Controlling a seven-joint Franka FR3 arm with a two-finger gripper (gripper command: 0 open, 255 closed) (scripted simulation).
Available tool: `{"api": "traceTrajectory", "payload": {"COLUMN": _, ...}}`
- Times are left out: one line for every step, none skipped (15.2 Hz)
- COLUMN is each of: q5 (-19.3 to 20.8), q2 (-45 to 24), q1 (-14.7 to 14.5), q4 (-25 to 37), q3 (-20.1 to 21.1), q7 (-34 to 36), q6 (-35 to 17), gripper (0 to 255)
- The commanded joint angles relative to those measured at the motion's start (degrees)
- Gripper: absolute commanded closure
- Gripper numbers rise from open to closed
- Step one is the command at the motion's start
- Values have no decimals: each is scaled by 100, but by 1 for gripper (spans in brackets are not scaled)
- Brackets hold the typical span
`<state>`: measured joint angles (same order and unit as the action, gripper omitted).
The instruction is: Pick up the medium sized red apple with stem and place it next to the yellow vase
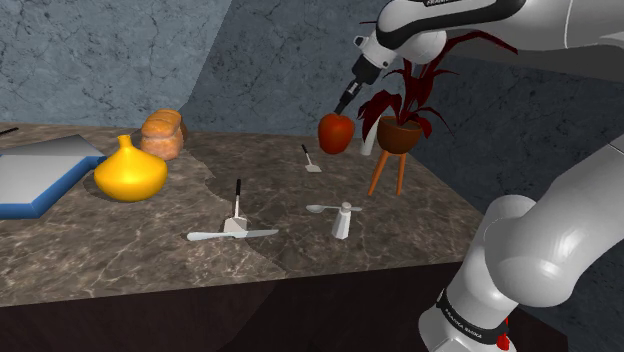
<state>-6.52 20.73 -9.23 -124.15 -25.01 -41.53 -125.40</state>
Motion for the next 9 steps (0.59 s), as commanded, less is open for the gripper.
{"api": "traceTrajectory", "payload": {"q5": 11, "q2": -6, "q1": -3, "q4": 162, "q3": 15, "q7": 39, "q6": 154, "gripper": 255}}
{"api": "traceTrajectory", "payload": {"q5": 18, "q2": -4, "q1": -3, "q4": 236, "q3": 22, "q7": 56, "q6": 229, "gripper": 255}}
{"api": "traceTrajectory", "payload": {"q5": 24, "q2": -3, "q1": -3, "q4": 312, "q3": 28, "q7": 74, "q6": 304, "gripper": 255}}
{"api": "traceTrajectory", "payload": {"q5": 29, "q2": -4, "q1": -4, "q4": 388, "q3": 34, "q7": 90, "q6": 378, "gripper": 255}}
{"api": "traceTrajectory", "payload": {"q5": 34, "q2": -5, "q1": -5, "q4": 465, "q3": 40, "q7": 106, "q6": 453, "gripper": 255}}
{"api": "traceTrajectory", "payload": {"q5": 38, "q2": -8, "q1": -7, "q4": 544, "q3": 45, "q7": 121, "q6": 528, "gripper": 255}}
{"api": "traceTrajectory", "payload": {"q5": 41, "q2": -13, "q1": -9, "q4": 624, "q3": 49, "q7": 136, "q6": 603, "gripper": 255}}
{"api": "traceTrajectory", "payload": {"q5": 44, "q2": -18, "q1": -11, "q4": 705, "q3": 53, "q7": 151, "q6": 677, "gripper": 255}}
{"api": "traceTrajectory", "payload": {"q5": 46, "q2": -25, "q1": -13, "q4": 787, "q3": 57, "q7": 165, "q6": 752, "gripper": 255}}
